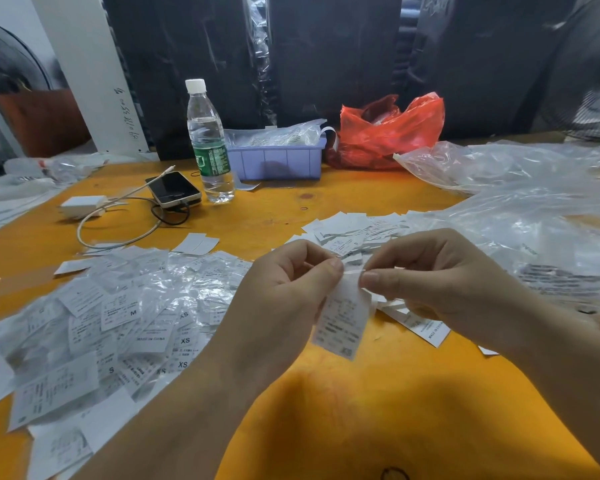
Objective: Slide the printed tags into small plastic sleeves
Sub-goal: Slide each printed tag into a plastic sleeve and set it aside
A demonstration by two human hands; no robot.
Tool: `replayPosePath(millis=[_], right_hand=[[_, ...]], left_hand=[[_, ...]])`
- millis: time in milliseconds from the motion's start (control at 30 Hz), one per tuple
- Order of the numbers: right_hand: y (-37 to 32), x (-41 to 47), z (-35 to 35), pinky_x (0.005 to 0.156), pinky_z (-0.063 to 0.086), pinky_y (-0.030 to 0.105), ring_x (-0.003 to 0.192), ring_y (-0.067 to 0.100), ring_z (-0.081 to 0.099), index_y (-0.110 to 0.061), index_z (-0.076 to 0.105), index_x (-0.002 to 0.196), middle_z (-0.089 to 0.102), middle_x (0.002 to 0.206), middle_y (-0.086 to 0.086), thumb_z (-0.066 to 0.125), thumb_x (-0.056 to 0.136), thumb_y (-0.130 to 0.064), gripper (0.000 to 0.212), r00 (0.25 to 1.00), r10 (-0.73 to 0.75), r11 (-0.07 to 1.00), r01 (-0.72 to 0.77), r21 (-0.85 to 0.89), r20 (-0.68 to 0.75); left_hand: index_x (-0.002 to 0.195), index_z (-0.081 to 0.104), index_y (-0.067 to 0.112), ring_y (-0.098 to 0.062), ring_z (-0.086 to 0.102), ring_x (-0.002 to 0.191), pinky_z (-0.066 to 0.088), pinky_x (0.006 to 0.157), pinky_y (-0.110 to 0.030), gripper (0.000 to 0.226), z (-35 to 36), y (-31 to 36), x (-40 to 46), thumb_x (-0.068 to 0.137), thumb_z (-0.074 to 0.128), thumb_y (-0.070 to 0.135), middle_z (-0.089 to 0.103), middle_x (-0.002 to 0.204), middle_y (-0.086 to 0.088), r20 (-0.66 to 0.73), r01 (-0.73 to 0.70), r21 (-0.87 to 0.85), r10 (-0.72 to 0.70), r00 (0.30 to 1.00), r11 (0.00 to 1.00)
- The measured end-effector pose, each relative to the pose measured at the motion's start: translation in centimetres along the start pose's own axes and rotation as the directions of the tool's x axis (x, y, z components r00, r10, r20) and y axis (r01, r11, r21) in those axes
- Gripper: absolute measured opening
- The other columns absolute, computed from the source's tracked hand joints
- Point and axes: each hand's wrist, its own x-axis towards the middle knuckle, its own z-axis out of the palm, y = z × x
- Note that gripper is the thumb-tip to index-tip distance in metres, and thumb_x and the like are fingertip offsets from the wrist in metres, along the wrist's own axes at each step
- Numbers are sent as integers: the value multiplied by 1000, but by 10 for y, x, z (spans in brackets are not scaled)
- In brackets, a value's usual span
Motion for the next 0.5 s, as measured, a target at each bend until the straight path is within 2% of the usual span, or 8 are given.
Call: replayPosePath(millis=[67,167,233,333,400,500], right_hand=[[1,0,-2,43,35,8,42,1,49,-2,74,76,63,61,0,67,78,-18,17,1000,-8,1000,7,-18,-18],[2,0,-2,43,34,8,42,3,47,-6,75,77,63,62,1,66,78,-21,17,1000,13,999,-13,-33,6],[2,0,-1,43,33,7,42,2,48,-9,75,83,63,63,1,68,78,-23,17,1000,8,998,-9,-59,-13],[3,1,-3,42,32,6,42,1,49,-13,73,96,63,64,2,76,77,-28,24,997,11,998,-16,-68,-81],[3,1,-3,42,33,7,42,1,47,-18,73,97,63,64,2,72,72,-32,28,993,32,995,-42,-86,-112],[5,1,-1,47,39,11,50,2,56,-22,75,88,67,68,-1,73,80,-26,10,994,52,981,-69,-180,-99]], left_hand=[[74,66,19,-26,65,74,56,66,-38,24,-1,0,0,94,57,28,69,75,-7,5,-7,16,7,1000,1000],[76,66,17,-28,64,76,55,65,-37,23,-3,-1,1,94,57,28,70,76,-7,6,-6,33,6,1000,999],[73,66,20,-21,64,67,54,61,-33,23,-9,0,5,94,57,27,70,73,-3,-5,1,72,-1,1000,997],[72,67,24,-3,56,55,50,52,-23,21,-28,-1,14,92,61,28,63,60,12,-73,48,157,-37,997,986],[74,66,24,-7,54,58,46,55,-26,18,-43,-3,20,91,63,29,58,53,17,-140,83,192,-56,989,978],[78,66,26,-7,52,56,43,56,-26,15,-51,-9,23,91,63,30,59,55,16,-169,103,254,-61,984,962]])
